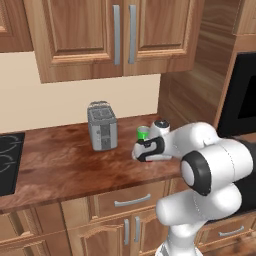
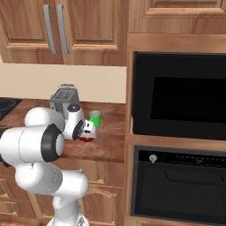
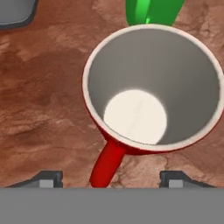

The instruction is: Clear the mugs and bowl far away from the sink.

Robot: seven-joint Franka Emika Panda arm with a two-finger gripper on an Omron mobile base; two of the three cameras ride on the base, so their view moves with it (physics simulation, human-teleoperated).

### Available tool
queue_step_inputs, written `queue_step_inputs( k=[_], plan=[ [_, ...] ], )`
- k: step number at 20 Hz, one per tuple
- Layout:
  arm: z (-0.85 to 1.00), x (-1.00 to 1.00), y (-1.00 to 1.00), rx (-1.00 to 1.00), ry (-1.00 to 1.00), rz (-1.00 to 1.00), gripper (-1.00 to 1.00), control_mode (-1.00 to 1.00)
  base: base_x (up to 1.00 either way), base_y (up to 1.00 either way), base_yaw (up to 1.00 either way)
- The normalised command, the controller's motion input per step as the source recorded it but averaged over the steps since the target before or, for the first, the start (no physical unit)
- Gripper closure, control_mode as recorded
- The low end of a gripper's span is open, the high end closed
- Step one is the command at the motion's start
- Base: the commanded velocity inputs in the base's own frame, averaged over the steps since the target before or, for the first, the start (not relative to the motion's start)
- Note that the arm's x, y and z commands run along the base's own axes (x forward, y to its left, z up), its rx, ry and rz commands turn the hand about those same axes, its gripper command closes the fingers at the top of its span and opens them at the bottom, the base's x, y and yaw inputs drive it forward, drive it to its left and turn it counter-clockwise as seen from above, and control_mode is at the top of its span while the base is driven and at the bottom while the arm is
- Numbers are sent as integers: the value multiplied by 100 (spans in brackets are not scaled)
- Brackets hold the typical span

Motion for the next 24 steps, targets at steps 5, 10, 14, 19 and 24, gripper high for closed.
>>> queue_step_inputs(
  k=[5, 10, 14, 19, 24],
  plan=[
    [61, -18, -4, 1, -1, 0, -100, -100, 0, 0, 0],
    [100, -58, -1, 0, 7, 0, -100, -100, 0, 0, 0],
    [100, -82, 0, 0, 17, 0, -100, -100, 0, 0, 0],
    [94, -94, 0, 0, 14, 0, -100, -100, 0, 0, 0],
    [69, -72, 0, 0, 12, -1, -100, -100, 0, 0, 0]
  ],
)
